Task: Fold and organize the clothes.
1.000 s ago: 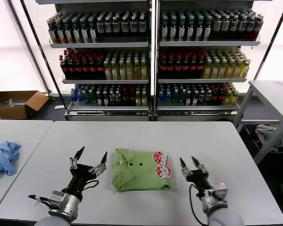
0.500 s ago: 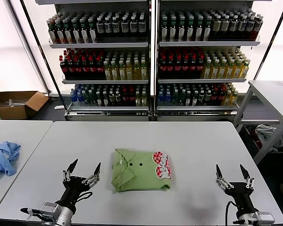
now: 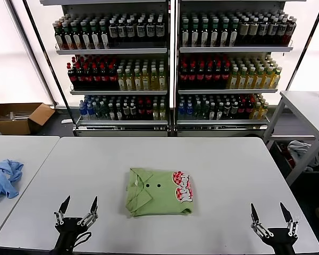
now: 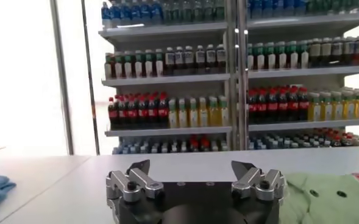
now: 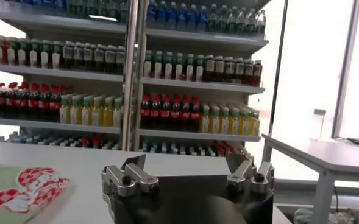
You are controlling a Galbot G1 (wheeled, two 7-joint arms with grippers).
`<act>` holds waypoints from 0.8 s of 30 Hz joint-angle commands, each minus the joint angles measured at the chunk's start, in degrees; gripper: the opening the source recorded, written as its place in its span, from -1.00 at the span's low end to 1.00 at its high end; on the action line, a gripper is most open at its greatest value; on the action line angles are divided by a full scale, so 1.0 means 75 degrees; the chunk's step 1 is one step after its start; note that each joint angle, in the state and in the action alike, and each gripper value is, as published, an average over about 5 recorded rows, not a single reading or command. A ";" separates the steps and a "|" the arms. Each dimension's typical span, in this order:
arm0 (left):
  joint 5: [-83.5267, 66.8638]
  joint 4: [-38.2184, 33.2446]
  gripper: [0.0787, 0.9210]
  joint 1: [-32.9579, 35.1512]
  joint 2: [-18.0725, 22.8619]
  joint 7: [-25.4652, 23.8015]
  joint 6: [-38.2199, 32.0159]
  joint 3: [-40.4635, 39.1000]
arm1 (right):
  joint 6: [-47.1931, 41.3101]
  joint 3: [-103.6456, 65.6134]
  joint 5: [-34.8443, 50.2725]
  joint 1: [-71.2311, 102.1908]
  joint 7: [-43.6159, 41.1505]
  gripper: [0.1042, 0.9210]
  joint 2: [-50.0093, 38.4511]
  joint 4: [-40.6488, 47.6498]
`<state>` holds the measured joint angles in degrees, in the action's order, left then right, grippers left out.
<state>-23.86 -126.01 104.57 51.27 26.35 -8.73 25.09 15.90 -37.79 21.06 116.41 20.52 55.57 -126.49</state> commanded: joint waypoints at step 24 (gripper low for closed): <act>0.0247 0.0114 0.77 0.0653 0.0023 0.0274 -0.0803 -0.0013 | 0.1035 0.0228 -0.0439 0.0605 0.0006 0.76 0.0098 0.0216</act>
<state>-22.14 -125.17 108.92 51.41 28.23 -14.17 24.97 22.63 -36.46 18.33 120.56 20.52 56.16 -125.12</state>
